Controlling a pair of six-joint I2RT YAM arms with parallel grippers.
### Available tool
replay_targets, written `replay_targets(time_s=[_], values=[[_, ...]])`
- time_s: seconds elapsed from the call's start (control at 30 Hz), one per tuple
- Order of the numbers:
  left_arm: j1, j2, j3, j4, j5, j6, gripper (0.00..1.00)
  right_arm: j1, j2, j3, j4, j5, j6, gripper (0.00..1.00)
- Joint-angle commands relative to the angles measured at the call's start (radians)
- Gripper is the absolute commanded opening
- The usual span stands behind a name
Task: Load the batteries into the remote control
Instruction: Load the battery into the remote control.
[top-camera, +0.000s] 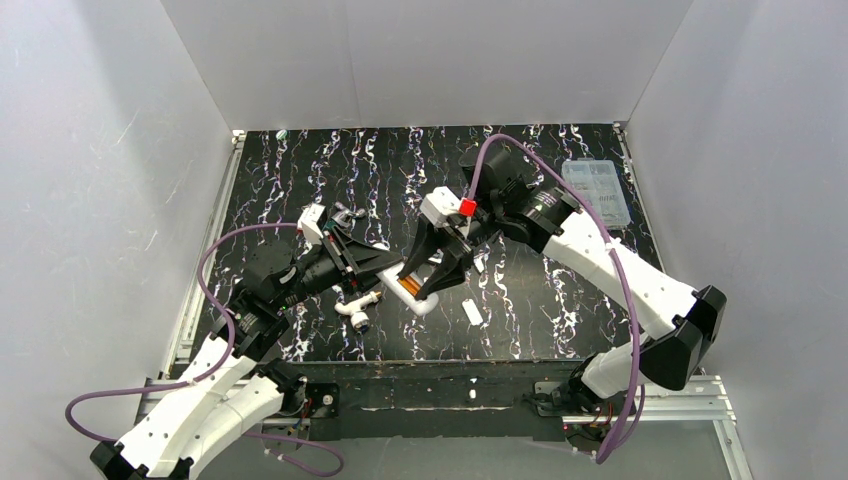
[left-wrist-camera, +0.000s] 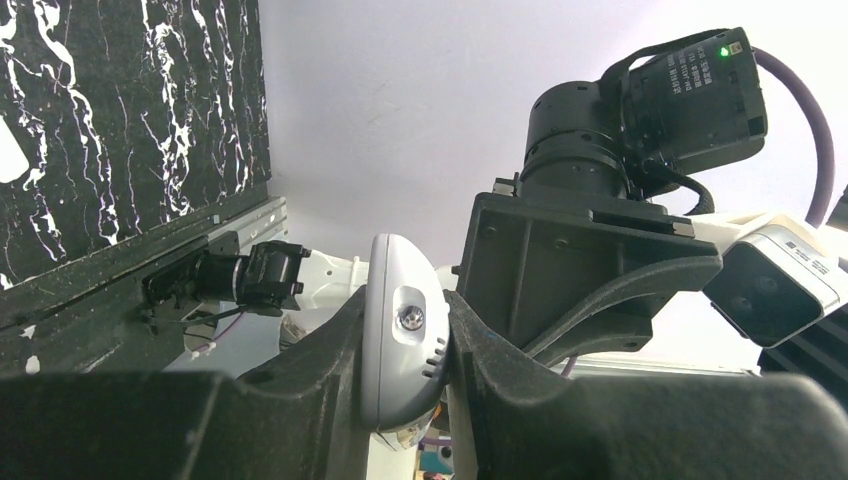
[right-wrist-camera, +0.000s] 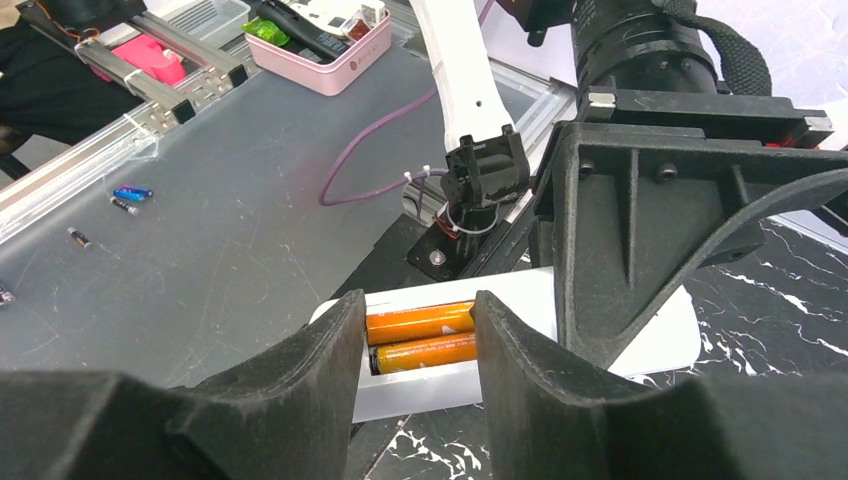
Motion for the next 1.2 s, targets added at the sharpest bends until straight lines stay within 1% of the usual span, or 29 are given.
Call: replay_targets(time_s=[0.0, 0.37, 0.53, 0.93, 1.17], values=[[-0.001, -0.016, 0.041, 0.124, 0.048, -0.021, 0.0, -0.002, 0.026, 0.049, -0.082, 0.016, -0.052, 0.51], [-0.001, -0.015, 0.035, 0.137, 0.048, -0.027, 0.0, -0.003, 0.046, 0.083, -0.162, 0.028, -0.054, 0.48], [-0.001, -0.014, 0.035, 0.14, 0.048, -0.029, 0.0, -0.003, 0.07, 0.11, -0.176, 0.032, -0.021, 0.47], [-0.001, -0.017, 0.034, 0.143, 0.044, -0.031, 0.0, -0.003, 0.087, 0.098, -0.182, 0.023, -0.026, 0.39], [-0.001, -0.008, 0.035, 0.159, 0.045, -0.041, 0.0, -0.002, 0.093, 0.092, -0.181, 0.019, -0.028, 0.28]])
